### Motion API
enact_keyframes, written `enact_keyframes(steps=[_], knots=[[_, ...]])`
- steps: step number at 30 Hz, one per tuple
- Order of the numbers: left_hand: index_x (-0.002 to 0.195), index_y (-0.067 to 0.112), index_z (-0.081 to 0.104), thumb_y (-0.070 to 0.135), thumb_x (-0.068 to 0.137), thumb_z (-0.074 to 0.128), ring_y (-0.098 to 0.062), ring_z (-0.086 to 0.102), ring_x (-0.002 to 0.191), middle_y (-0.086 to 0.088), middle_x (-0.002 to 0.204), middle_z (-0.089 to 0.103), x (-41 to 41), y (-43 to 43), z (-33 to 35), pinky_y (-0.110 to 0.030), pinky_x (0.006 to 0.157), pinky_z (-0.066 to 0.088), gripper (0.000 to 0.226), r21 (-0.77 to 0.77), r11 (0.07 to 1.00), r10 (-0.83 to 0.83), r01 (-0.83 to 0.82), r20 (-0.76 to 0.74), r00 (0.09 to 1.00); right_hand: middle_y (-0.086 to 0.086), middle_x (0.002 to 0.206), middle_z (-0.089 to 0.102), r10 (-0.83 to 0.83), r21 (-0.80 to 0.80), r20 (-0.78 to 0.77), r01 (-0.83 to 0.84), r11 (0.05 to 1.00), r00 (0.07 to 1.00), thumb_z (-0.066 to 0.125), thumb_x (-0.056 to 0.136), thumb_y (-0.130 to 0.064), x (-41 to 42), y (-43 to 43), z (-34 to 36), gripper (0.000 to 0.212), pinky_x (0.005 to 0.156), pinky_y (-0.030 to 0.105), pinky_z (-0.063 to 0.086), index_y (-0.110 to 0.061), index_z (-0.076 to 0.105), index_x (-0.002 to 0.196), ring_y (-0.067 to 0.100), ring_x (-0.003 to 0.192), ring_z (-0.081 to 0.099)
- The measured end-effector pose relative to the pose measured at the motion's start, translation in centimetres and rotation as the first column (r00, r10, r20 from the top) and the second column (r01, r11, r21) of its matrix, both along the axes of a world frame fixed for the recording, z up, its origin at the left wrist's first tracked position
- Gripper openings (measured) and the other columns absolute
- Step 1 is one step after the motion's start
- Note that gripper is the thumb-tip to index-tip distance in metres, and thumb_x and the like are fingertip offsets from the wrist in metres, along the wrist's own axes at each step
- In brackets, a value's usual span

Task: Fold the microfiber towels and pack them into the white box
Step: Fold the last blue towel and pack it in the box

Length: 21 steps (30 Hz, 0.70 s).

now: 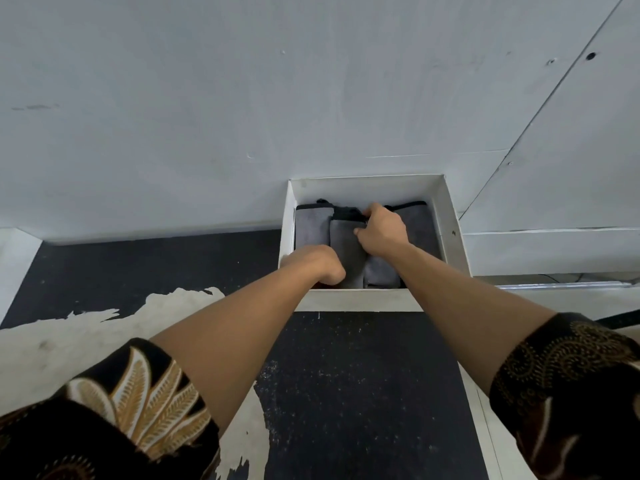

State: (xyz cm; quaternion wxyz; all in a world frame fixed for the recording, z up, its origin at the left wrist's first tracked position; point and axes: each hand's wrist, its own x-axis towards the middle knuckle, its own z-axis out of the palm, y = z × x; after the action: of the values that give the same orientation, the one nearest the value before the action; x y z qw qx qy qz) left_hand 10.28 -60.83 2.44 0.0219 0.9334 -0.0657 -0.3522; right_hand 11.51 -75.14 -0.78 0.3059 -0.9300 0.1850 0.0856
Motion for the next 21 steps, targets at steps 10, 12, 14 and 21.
enact_keyframes(steps=[10,12,14,21], knots=[[0.089,0.016,0.058,0.030,0.093,0.060,-0.024,0.055,0.076,-0.005,0.088,0.061,-1.3,1.1,1.6,-0.034,0.062,0.041,0.015,-0.015,0.984,-0.164,0.176,0.288,0.944,0.017,0.124,0.052,-0.034,-0.009,0.006,0.034,0.999,0.999,0.071,0.085,-0.023,-1.9,1.2,1.2,0.049,0.084,0.040,0.047,-0.012,0.041,0.123,0.036,0.110,0.055],[0.095,0.014,0.060,0.035,0.096,0.057,-0.027,0.058,0.084,-0.007,0.096,0.062,-1.6,1.8,2.3,-0.035,0.066,0.044,0.022,-0.052,0.971,-0.202,0.234,0.342,0.918,0.017,0.128,0.047,-0.019,-0.022,-0.024,0.018,1.000,1.000,0.069,0.087,-0.025,-2.5,1.5,1.7,0.051,0.082,0.039,0.046,-0.012,0.039,0.126,0.037,0.111,0.055],[0.111,0.014,0.062,0.038,0.096,0.056,-0.029,0.057,0.101,-0.007,0.111,0.061,-1.9,2.6,3.0,-0.038,0.074,0.047,0.029,-0.079,0.956,-0.225,0.283,0.425,0.877,0.017,0.130,0.044,-0.006,-0.045,-0.029,0.005,0.999,1.000,0.067,0.088,-0.028,-3.2,2.0,2.4,0.051,0.082,0.039,0.046,-0.012,0.039,0.128,0.037,0.111,0.054],[0.128,0.016,0.053,0.041,0.095,0.053,-0.029,0.046,0.119,-0.009,0.130,0.052,-3.3,7.7,4.8,-0.041,0.099,0.038,0.042,-0.019,0.959,-0.222,0.283,0.570,0.791,0.018,0.137,0.042,0.036,-0.102,0.017,-0.034,0.994,0.999,0.062,0.090,-0.041,-6.1,5.9,5.1,0.057,0.101,0.048,0.042,-0.011,0.040,0.134,0.038,0.127,0.039]])
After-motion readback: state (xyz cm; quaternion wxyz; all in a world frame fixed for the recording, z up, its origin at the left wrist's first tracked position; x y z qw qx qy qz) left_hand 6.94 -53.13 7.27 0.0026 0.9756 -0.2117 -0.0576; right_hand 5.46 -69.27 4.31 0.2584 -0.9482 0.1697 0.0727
